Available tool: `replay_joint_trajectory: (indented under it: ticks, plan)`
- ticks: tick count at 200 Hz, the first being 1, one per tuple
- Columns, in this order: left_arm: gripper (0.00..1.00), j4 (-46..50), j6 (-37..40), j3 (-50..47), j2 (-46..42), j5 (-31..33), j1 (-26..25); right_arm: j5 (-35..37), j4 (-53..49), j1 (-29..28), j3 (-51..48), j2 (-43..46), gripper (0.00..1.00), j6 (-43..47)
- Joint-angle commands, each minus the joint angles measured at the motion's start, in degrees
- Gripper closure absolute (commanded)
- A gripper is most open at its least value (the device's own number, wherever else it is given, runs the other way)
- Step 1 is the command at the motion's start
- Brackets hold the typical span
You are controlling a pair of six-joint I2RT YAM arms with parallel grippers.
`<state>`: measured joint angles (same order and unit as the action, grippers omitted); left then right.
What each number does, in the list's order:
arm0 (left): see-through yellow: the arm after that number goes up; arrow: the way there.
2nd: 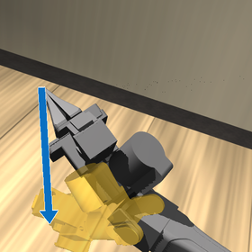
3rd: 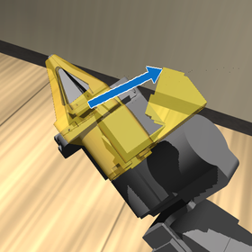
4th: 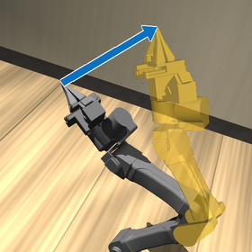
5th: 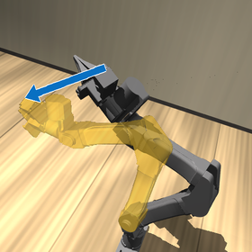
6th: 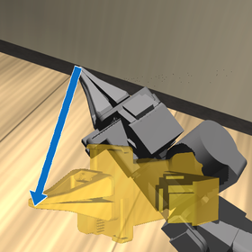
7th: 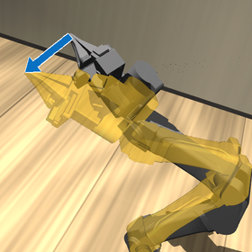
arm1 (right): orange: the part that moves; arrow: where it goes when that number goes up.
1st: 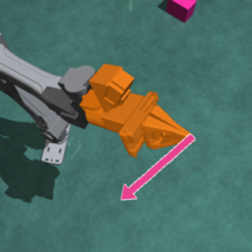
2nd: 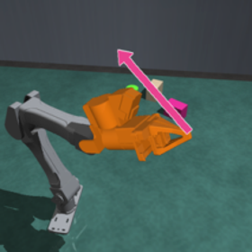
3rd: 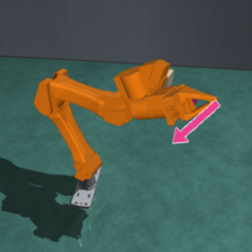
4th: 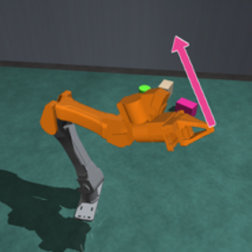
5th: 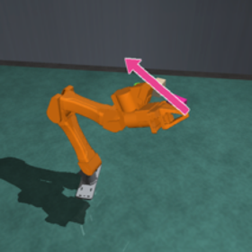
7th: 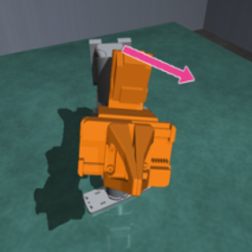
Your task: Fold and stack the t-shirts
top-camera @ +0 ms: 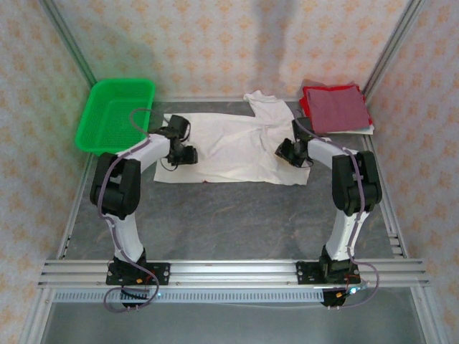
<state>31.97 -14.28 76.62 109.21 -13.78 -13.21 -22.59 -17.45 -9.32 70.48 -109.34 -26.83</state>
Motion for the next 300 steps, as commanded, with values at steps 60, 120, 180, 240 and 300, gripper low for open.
replay_joint_trajectory:
  ticks: [60,120,180,240,300]
  plan:
    - [0.47,13.6,30.7,16.0,8.4,2.7,-15.0,-3.0,4.9,2.4,-2.2,0.6,0.63,-3.1]
    - [0.43,20.2,42.3,28.8,17.3,0.1,-16.3,-4.0,5.9,3.3,-3.2,0.5,0.63,-3.2]
    - [0.43,24.2,45.1,34.3,23.8,0.8,-16.3,-4.9,7.2,5.0,-5.1,1.1,0.63,-3.3]
    - [0.96,25.1,45.6,35.1,23.6,2.0,-16.2,-5.4,8.0,5.4,-5.4,0.4,0.63,-3.4]
    - [1.0,26.1,46.2,36.9,21.1,2.7,-15.5,-4.5,7.9,6.5,-6.0,0.1,0.63,-3.6]
